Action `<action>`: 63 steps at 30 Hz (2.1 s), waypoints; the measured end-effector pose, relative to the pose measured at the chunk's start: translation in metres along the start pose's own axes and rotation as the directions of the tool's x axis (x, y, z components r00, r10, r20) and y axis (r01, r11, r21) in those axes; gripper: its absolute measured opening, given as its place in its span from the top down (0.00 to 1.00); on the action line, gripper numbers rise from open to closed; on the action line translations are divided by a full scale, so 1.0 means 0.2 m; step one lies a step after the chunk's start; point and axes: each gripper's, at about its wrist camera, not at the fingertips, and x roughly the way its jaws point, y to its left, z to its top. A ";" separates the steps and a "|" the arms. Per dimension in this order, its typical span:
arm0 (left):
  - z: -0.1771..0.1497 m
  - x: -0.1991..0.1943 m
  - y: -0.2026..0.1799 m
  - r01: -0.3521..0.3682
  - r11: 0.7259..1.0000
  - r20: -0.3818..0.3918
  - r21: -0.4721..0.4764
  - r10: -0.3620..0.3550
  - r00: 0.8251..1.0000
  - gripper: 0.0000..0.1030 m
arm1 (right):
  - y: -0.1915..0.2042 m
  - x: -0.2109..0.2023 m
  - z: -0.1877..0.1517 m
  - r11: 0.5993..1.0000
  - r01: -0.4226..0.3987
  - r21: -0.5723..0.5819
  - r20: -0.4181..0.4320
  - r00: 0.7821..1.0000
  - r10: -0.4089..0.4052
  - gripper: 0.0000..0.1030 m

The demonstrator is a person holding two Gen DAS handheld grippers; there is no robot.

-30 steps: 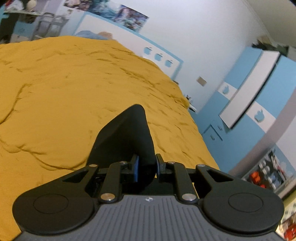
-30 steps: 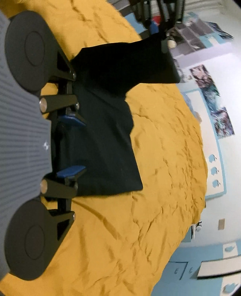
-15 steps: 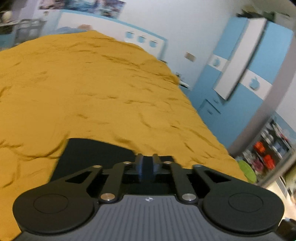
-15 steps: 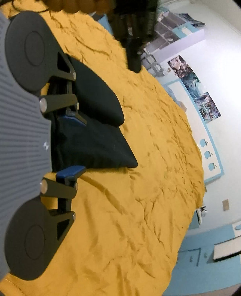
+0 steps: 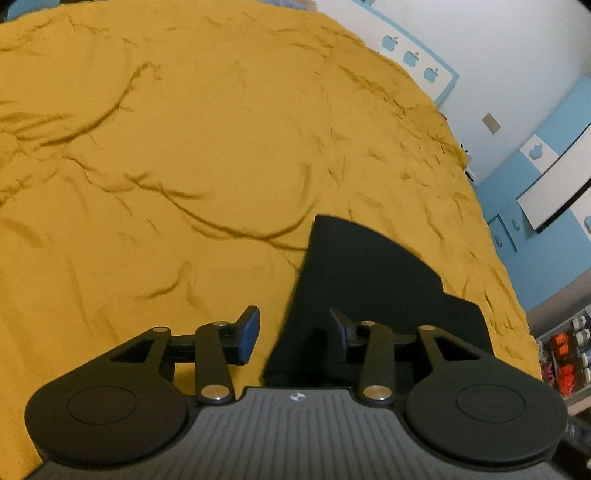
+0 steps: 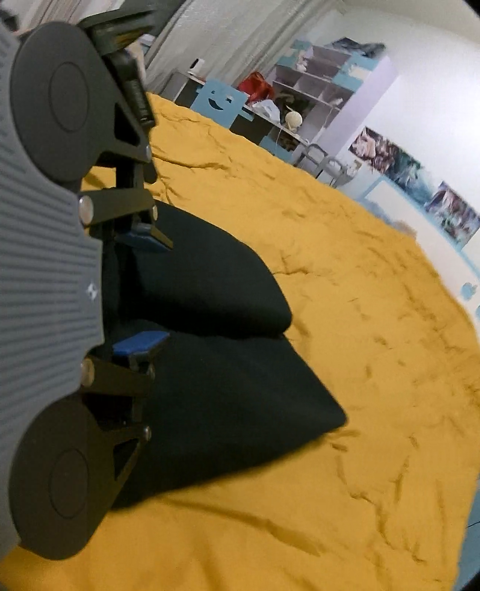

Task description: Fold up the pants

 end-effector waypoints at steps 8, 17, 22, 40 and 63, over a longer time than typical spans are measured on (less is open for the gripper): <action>-0.01 0.05 0.04 0.035 0.999 -0.028 -0.018 -0.036 0.999 0.53 | 0.02 0.24 0.07 0.997 0.074 0.007 -0.075 0.995 -0.073 0.65; 0.00 0.03 0.05 0.074 0.996 -0.019 -0.040 -0.075 0.997 0.53 | 0.22 0.19 0.15 0.997 0.015 -0.072 -0.042 0.999 -0.018 0.96; 0.01 0.02 0.02 0.107 0.993 -0.010 -0.058 -0.108 0.994 0.53 | 0.40 0.05 0.24 0.985 -0.015 -0.171 0.006 1.000 0.016 0.96; -0.13 0.22 -0.28 0.116 0.988 -0.132 0.106 -0.102 0.986 0.44 | -0.18 -0.24 0.24 0.989 0.135 -0.055 0.026 0.991 -0.134 0.96; -0.17 0.16 -0.25 0.144 0.981 -0.184 0.132 -0.118 0.976 0.39 | -0.11 -0.30 -0.12 0.729 0.356 -0.585 0.145 0.930 -0.339 0.74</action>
